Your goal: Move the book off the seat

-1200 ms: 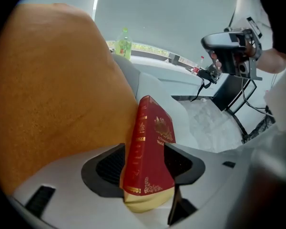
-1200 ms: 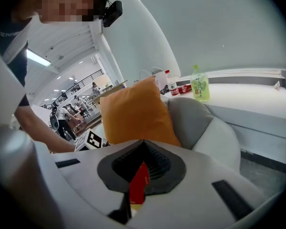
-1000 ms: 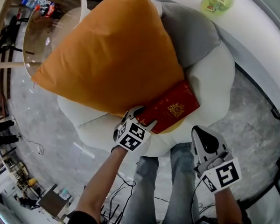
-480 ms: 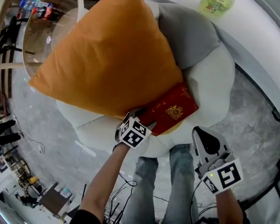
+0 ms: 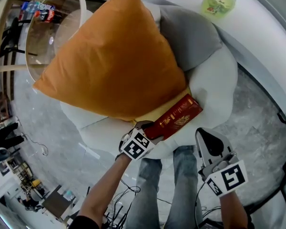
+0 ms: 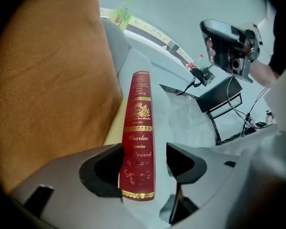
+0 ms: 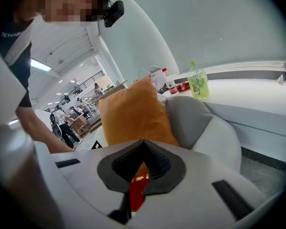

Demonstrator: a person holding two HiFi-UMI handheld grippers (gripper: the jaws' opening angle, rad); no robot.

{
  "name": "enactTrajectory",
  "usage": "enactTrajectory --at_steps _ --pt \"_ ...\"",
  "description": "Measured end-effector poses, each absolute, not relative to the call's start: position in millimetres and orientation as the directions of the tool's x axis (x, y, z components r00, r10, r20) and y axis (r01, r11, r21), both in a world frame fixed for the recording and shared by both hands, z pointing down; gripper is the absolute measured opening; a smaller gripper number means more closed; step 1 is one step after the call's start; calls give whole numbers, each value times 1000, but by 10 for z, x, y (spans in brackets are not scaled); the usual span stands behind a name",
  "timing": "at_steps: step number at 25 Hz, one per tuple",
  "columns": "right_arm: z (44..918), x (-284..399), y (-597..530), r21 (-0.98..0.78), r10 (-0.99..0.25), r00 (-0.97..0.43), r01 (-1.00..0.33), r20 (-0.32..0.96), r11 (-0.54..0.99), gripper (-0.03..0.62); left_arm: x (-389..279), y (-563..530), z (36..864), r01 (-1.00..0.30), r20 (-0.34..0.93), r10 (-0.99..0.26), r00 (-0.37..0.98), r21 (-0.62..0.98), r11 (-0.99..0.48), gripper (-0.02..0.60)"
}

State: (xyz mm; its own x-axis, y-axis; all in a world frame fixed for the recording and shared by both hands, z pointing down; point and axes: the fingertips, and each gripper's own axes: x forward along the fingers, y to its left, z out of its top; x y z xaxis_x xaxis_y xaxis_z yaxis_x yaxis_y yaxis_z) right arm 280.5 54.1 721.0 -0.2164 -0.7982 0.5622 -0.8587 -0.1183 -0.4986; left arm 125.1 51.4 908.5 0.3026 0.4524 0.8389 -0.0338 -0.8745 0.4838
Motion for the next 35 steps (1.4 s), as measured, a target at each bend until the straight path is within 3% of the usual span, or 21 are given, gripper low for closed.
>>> enactTrajectory --at_steps 8,11,12,13,14,16,19,21,22,23,26,27,28,29,30,32,34,35 --pt "7114 2911 530 -496 -805 -208 -860 556 -120 8 1162 1088 8796 53 754 640 146 640 -766 305" --pt "7128 2928 566 -495 -803 -203 -859 560 -128 8 1174 1140 8779 43 752 647 127 647 -761 324" --pt "7129 2929 576 -497 -804 -201 -858 560 -131 8 1174 1134 8789 46 764 631 131 631 -774 369" --pt "7130 2931 584 -499 -804 -200 -856 560 -134 8 1179 1142 8789 39 763 629 146 631 -775 477" --pt "7133 2934 592 -500 -804 -199 -855 560 -136 8 1188 1166 8775 20 744 647 167 654 -757 520" --pt "7142 2937 614 -499 -804 -198 -855 561 -138 8 1188 1275 8682 -7 661 728 181 741 -671 513" --pt "7143 2954 645 -499 -804 -193 -855 562 -144 8 1130 1541 8566 40 575 814 78 814 -579 419" --pt "7150 2976 654 -500 -807 -187 -853 560 -149 8 1103 1602 8650 122 648 760 39 752 -647 418" --pt "7159 2988 655 -500 -809 -185 -853 558 -151 8 1099 1578 8708 146 696 716 55 704 -695 376" --pt "7169 2999 658 -501 -810 -184 -852 556 -151 8 1102 1542 8745 142 727 680 93 666 -732 346" --pt "7188 3018 682 -498 -810 -182 -854 558 -151 8 1142 1463 8786 83 782 590 201 586 -806 359" --pt "7184 3015 687 -497 -809 -182 -854 558 -151 8 1149 1431 8827 91 816 537 212 531 -843 373" --pt "7176 3008 686 -498 -810 -183 -854 557 -150 8 1155 1389 8880 83 842 489 226 484 -871 435" --pt "7167 2998 685 -499 -811 -184 -854 555 -148 8 1170 1333 8931 41 852 460 251 466 -884 546" --pt "7160 2987 686 -500 -812 -186 -854 553 -145 8 1202 1269 8958 -22 846 451 284 476 -879 568" --pt "7158 2975 701 -497 -810 -188 -856 556 -142 8 1272 1175 8923 -77 824 467 320 514 -854 542" --pt "7155 2969 714 -492 -807 -187 -859 560 -143 8 1254 1146 8866 1 834 469 291 490 -872 332" --pt "7151 2962 717 -492 -808 -186 -859 560 -143 8 1212 1139 8870 53 852 448 270 452 -891 352"
